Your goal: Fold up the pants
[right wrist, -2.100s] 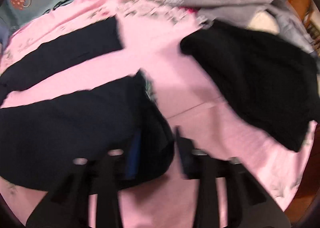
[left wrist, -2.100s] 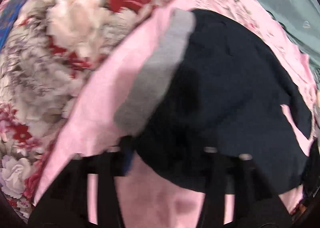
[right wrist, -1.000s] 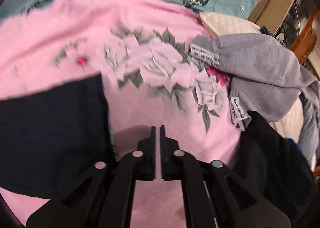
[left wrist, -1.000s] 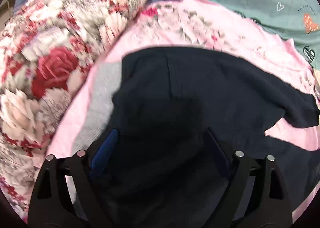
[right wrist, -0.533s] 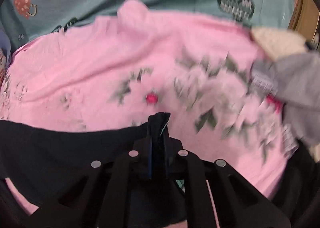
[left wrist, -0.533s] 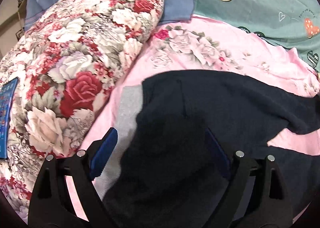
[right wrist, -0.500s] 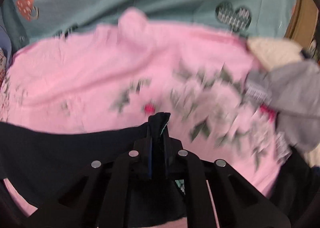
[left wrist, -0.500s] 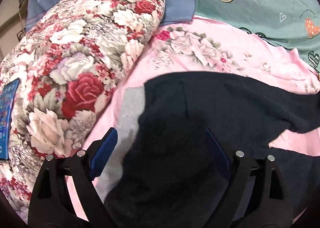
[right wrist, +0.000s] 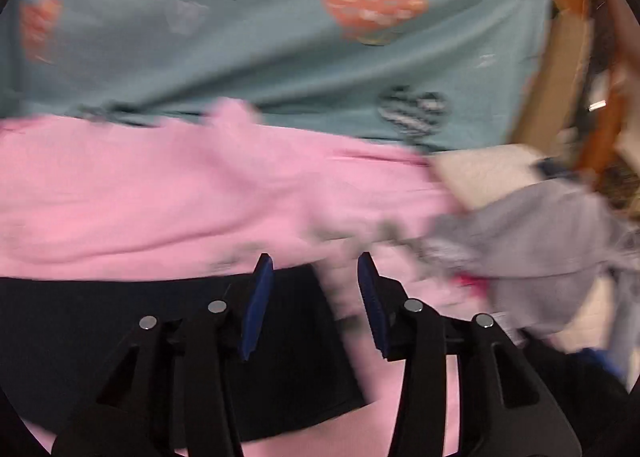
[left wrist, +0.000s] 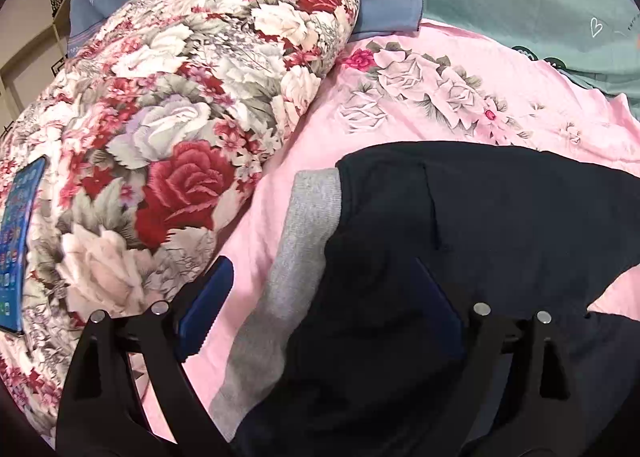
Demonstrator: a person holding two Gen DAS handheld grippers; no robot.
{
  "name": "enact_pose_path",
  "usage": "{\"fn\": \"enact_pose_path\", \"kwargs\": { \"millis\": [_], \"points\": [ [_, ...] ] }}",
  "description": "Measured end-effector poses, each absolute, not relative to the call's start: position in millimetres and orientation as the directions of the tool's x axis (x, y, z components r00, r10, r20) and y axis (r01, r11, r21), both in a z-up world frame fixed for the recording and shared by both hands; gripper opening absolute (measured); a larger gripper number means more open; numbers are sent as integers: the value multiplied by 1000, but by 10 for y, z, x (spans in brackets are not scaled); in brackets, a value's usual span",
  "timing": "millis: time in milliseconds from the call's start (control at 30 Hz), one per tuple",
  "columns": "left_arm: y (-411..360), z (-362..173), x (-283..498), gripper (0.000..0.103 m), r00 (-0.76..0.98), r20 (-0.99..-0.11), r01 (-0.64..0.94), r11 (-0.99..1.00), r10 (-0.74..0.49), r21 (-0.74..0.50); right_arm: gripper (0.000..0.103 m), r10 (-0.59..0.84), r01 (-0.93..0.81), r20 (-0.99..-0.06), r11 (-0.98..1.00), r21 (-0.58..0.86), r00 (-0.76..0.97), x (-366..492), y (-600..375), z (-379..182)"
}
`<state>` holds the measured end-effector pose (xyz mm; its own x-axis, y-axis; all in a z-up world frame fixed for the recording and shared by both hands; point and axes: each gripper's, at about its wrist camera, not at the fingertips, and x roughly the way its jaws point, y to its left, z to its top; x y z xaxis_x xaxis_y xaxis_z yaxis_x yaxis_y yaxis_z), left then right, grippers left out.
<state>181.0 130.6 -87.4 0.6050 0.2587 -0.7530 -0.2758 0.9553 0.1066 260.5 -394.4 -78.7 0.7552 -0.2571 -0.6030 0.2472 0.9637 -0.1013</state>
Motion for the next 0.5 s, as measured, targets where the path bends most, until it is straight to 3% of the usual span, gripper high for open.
{"fn": "enact_pose_path", "kwargs": {
  "millis": [67, 133, 167, 200, 267, 300, 333, 400, 500],
  "points": [
    [1260, -933, 1876, 91, 592, -772, -251, 964, 229, 93, 45, -40, 47, -692, 999, -8, 721, 2517, -3684, -908],
    [1226, -1009, 1920, 93, 573, -795, -227, 971, 201, 82, 45, 27, -53, -765, 999, -10, 644, 2506, -3517, -1135],
    [1235, -1097, 1962, 93, 537, -815, -229, 968, 216, 105, 52, -9, -70, -809, 996, -62, 588, 2539, -3463, -1311],
    [1271, -1183, 2000, 95, 488, -835, -250, 958, 253, 144, 60, -27, -57, -805, 995, -76, 593, 2528, -3510, -1372],
    [1398, -1195, 1978, 97, 475, -849, -283, 954, 232, 103, 71, -209, 157, -779, 977, -143, 591, 2551, -3825, -1347],
    [1448, -1146, 1951, 97, 478, -848, -297, 951, 230, 90, 71, -318, 288, -765, 941, -180, 560, 2537, -3959, -1296],
    [1477, -1084, 1926, 96, 490, -840, -302, 949, 235, 89, 71, -337, 334, -758, 928, -166, 558, 2514, -4007, -1247],
    [1501, -904, 1870, 96, 547, -796, -298, 949, 260, 105, 71, -154, 212, -747, 977, -17, 647, 2444, -3839, -1074],
    [1525, -713, 1904, 97, 597, -754, -292, 950, 275, 115, 71, -14, -15, -701, 999, -35, 713, 2480, -3167, -861]
  ]
}}
